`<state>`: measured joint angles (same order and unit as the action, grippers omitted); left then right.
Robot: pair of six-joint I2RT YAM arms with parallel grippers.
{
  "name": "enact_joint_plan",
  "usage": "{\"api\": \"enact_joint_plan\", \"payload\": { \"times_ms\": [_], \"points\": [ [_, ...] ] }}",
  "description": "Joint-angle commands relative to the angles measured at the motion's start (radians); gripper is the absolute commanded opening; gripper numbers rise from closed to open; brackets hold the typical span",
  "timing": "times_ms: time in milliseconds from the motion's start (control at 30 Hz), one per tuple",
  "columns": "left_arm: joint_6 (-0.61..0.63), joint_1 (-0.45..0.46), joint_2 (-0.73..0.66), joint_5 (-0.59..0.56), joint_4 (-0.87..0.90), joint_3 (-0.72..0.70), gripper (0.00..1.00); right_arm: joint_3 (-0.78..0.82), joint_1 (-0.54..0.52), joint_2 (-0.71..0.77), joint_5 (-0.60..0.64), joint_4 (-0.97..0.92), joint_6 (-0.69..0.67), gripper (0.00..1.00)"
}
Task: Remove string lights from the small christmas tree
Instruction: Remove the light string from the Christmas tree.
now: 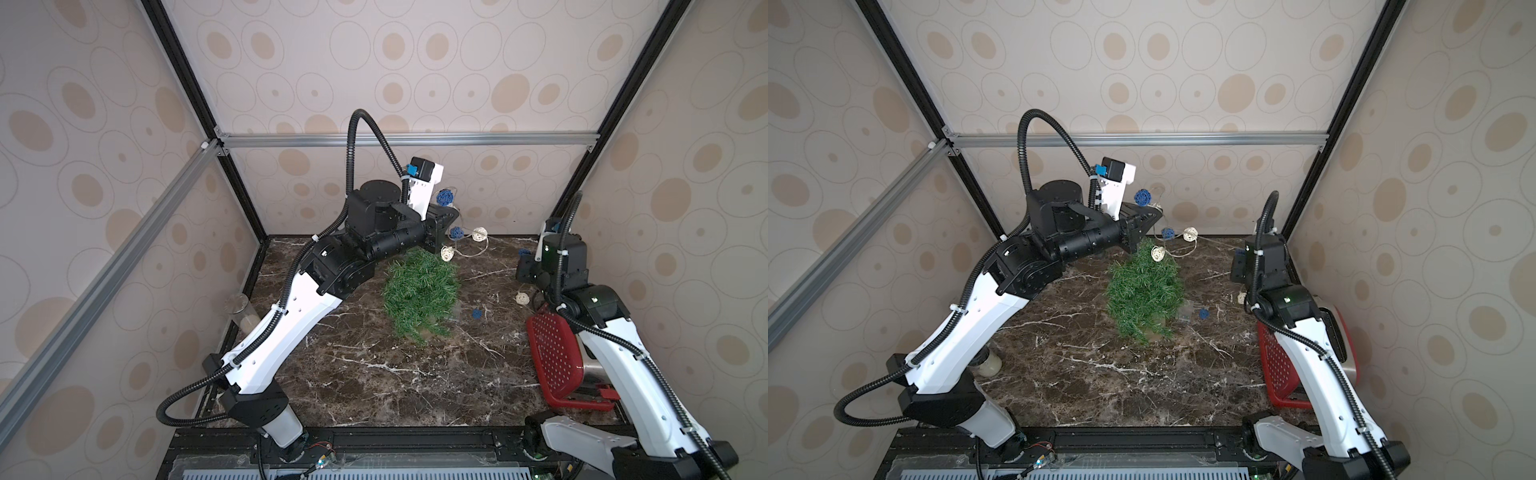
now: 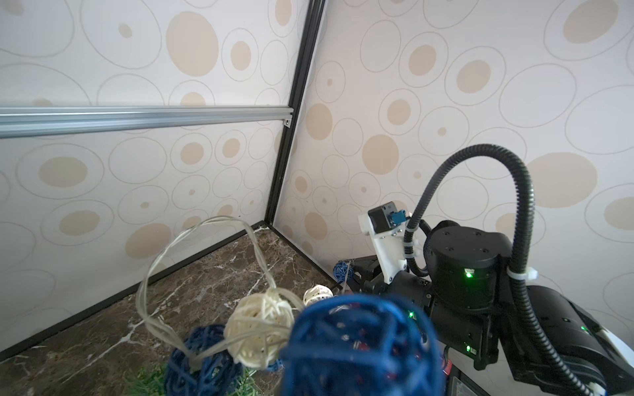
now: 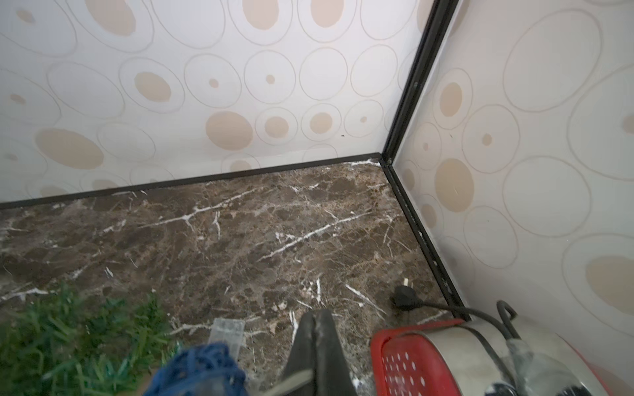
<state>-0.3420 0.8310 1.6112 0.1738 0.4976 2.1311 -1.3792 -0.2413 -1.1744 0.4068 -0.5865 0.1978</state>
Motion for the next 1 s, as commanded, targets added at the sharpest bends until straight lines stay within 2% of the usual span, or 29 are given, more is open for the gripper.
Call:
{"api": "enact_joint_plan", "payload": {
  "times_ms": [0,100,267,533,833,967],
  "points": [
    [0.053,-0.008,-0.07,-0.058,-0.025,0.058,0.0,-0.135,0.019,-0.098,0.02,0.065,-0.016,0.0],
    [0.065,-0.007,-0.073,-0.074,-0.016,0.07,0.0,-0.255,0.027,-0.2,-0.009,0.116,-0.038,0.0],
    [0.095,-0.007,-0.064,-0.115,-0.001,0.082,0.0,-0.411,0.053,-0.382,-0.137,0.161,-0.006,0.0],
    [0.135,-0.007,-0.044,-0.157,0.015,0.084,0.0,-0.588,0.063,-0.667,-0.235,0.104,0.034,0.0],
    [0.13,-0.007,0.044,-0.15,0.044,0.163,0.0,-0.82,0.113,-0.899,-0.05,-0.154,0.071,0.0],
    [0.107,-0.007,0.086,-0.128,0.046,0.198,0.0,-0.703,0.14,-0.844,-0.012,-0.125,0.082,0.0]
  ]
}}
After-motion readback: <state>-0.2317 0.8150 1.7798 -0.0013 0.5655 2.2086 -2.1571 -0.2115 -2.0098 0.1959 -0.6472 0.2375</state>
